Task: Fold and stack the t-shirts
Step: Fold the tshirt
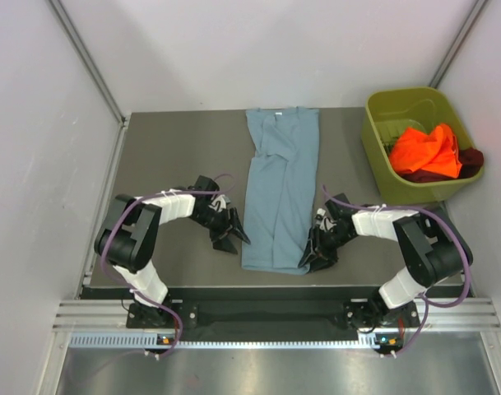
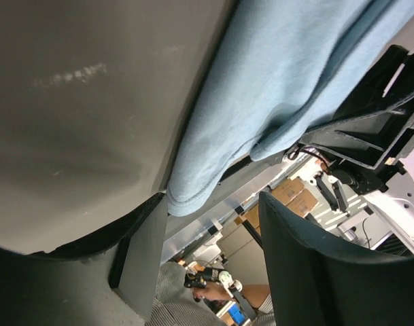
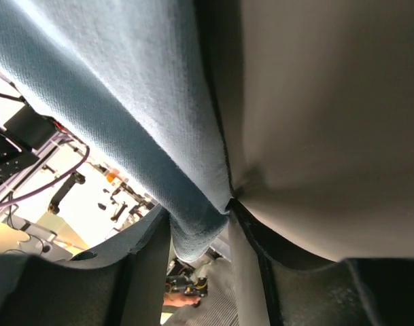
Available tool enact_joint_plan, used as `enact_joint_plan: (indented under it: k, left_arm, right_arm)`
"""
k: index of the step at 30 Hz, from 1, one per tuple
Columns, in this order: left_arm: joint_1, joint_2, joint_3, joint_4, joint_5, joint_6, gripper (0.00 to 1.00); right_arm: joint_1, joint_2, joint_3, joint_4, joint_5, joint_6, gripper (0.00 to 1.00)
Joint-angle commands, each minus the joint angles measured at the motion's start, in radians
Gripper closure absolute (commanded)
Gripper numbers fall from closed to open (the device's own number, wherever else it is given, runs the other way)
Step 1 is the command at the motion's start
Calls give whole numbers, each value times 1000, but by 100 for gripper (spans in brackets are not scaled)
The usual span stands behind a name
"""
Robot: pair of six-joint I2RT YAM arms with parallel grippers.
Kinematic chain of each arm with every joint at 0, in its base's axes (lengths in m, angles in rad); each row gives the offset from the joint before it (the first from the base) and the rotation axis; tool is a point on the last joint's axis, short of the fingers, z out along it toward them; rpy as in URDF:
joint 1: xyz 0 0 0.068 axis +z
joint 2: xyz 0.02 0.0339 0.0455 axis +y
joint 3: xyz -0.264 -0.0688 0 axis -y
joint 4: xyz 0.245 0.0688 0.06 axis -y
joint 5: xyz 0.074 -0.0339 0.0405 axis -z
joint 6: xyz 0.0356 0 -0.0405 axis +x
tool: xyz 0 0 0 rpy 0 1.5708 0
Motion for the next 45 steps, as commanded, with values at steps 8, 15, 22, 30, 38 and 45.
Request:
enact_joint_plan:
  k: [8,15,22,30,38,45]
  left_arm:
    - [-21,7,-52,4,-17,-16,43]
    - [-45,58,-50,41,-54,-32,62]
    - [-73,47,-18,48,-38,-34,98]
    - [-73,-69,26,9,-14,42,100]
    - [-73,-250,49,-65,-31,174,100]
    - [-73,-358,106,-116,1,249,100]
  right_arm:
    - [-41,-16,12,16,22,-2,63]
    - [-47,-8,24,31,25,-7,67]
    - [-54,-10,50,31,40,-25,97]
    - [-60,-109,80,-65,102,-137,100]
    - [-69,-286,123,-167,162,-277,100]
    - [-77,-407,253,-256,171,-389,100]
